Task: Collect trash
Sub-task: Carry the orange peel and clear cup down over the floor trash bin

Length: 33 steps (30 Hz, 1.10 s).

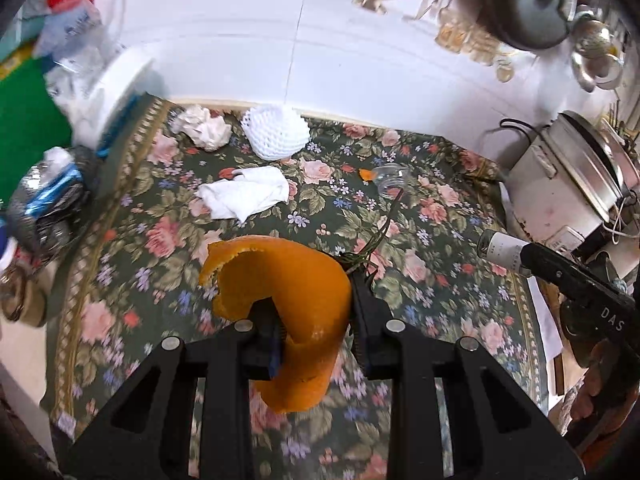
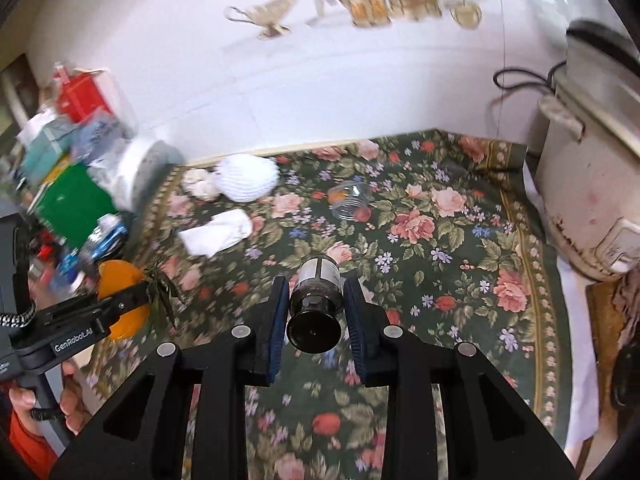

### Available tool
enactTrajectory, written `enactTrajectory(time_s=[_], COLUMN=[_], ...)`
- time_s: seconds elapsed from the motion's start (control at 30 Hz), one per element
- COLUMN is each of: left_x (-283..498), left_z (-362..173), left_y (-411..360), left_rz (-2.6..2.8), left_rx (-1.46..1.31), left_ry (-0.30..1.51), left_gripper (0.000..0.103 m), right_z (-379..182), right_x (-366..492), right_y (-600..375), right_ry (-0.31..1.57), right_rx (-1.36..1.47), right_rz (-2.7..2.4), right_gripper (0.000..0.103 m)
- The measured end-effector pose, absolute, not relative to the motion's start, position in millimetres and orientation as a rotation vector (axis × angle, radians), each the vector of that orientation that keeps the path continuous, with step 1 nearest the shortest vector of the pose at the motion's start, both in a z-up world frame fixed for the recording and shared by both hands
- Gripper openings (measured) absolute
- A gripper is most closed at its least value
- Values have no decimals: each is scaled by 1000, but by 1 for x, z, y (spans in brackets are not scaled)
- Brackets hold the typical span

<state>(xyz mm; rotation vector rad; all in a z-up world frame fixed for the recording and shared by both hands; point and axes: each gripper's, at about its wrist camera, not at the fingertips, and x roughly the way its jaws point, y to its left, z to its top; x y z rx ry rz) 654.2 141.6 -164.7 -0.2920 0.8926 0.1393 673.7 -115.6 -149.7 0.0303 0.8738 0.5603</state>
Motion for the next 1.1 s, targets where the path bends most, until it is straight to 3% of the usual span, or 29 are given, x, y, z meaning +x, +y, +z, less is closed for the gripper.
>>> enactTrajectory(time_s=[0.6,1.1], left_x=[508,345], left_z=[-127,-186], left_y=[137,157], left_rz=[58,-14], left_rx=[-256,-214], left_ry=[814,966], left_gripper=[28,28], right_z=[-120,-164], right_x=[523,362], right_y=[-117,-78], right_ry=[774,863], right_rx=[35,97], right_rz=[567,486], right_gripper=[26,26])
